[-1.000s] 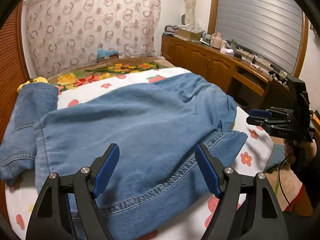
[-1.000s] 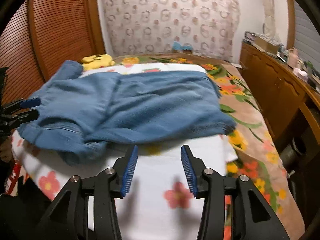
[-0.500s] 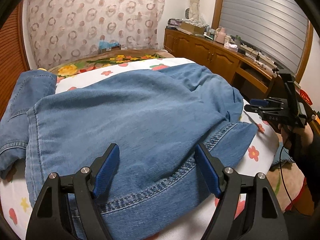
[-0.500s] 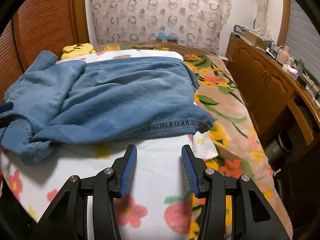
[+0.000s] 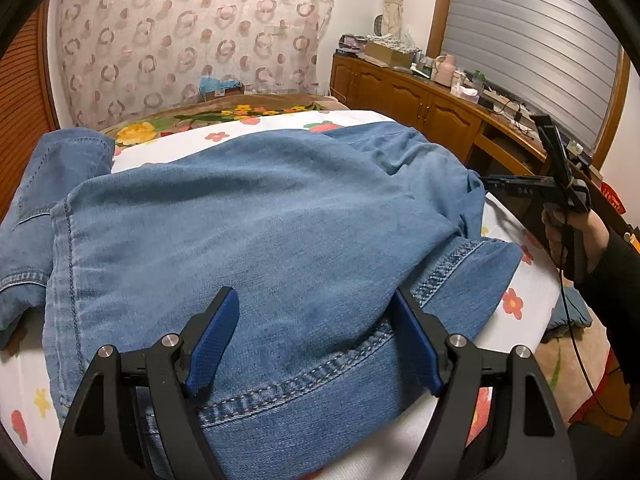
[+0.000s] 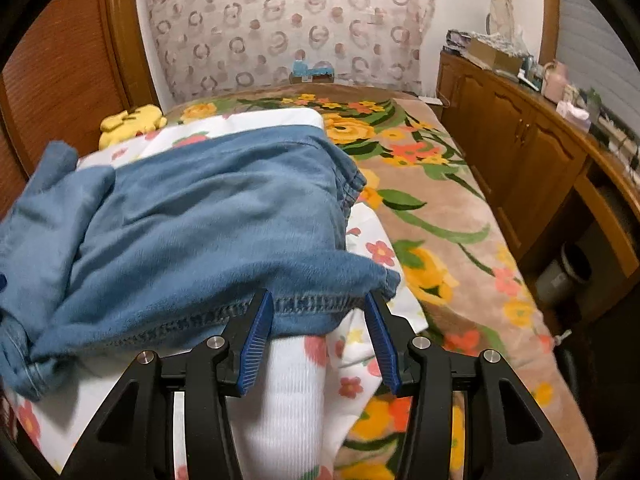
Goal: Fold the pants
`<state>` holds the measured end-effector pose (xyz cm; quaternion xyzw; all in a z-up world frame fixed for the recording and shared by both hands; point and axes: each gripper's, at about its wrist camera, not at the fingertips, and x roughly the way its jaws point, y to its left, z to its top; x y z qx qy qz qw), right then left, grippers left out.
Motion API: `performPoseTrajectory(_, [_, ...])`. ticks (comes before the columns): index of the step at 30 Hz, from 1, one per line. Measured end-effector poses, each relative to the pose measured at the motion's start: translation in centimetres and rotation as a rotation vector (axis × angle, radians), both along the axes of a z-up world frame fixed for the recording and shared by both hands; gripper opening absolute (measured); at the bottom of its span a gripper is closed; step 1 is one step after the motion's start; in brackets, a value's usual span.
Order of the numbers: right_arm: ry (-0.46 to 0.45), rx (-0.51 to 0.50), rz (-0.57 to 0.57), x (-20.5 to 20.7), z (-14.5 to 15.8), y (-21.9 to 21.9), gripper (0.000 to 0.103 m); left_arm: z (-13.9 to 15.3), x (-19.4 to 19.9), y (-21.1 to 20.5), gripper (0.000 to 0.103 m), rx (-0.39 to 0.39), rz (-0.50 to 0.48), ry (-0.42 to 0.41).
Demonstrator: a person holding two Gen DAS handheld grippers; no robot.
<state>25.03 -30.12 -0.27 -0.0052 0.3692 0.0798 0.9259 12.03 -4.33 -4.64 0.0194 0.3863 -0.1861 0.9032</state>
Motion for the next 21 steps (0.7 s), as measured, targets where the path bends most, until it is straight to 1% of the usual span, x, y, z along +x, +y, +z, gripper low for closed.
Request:
performPoseTrajectory(2, [0.001,0.028,0.001,0.4,-0.3,-0.3,0.049,0.0,0.0,0.0,0.079,-0.002,0.001,0.001])
performPoseTrajectory(3, [0.004,0.049,0.007,0.5,-0.6,-0.5,0.047,0.0,-0.1,0.0,0.079,-0.003,0.001,0.001])
performPoseTrajectory(4, [0.003,0.072,0.012,0.6,-0.7,-0.7,0.036,0.0,-0.1,0.0,0.079,-0.004,0.002,0.001])
performPoseTrajectory(5, [0.004,0.079,0.015,0.8,-0.8,-0.8,0.030,0.0,-0.2,0.0,0.079,-0.005,0.002,0.001])
performPoseTrajectory(6, [0.008,0.071,0.016,1.0,-1.0,-0.8,0.027,0.0,-0.3,0.1,0.079,-0.004,0.002,0.000])
performPoseTrajectory(7, [0.009,0.069,0.022,1.0,-1.2,-0.8,0.021,0.0,-0.3,0.1,0.079,-0.004,0.003,0.001])
performPoseTrajectory(9, [0.001,0.056,0.023,1.0,-1.2,-1.0,0.017,0.0,-0.2,0.2,0.079,-0.006,0.004,0.001])
performPoseTrajectory(11, [-0.005,0.047,0.018,0.9,-1.1,-1.3,0.008,0.1,-0.3,0.3,0.079,-0.006,0.006,0.000])
performPoseTrajectory(13, [-0.017,0.070,0.024,0.3,-0.8,-1.6,0.007,0.1,-0.2,0.4,0.079,-0.008,0.008,-0.001])
performPoseTrajectory(17, [-0.059,0.050,0.028,-1.0,0.0,-1.0,0.006,0.3,-0.2,0.6,0.079,-0.010,0.013,-0.001])
performPoseTrajectory(21, [-0.138,0.027,0.004,-2.4,2.0,-0.8,0.006,0.8,-0.5,0.9,0.079,-0.016,0.019,-0.014])
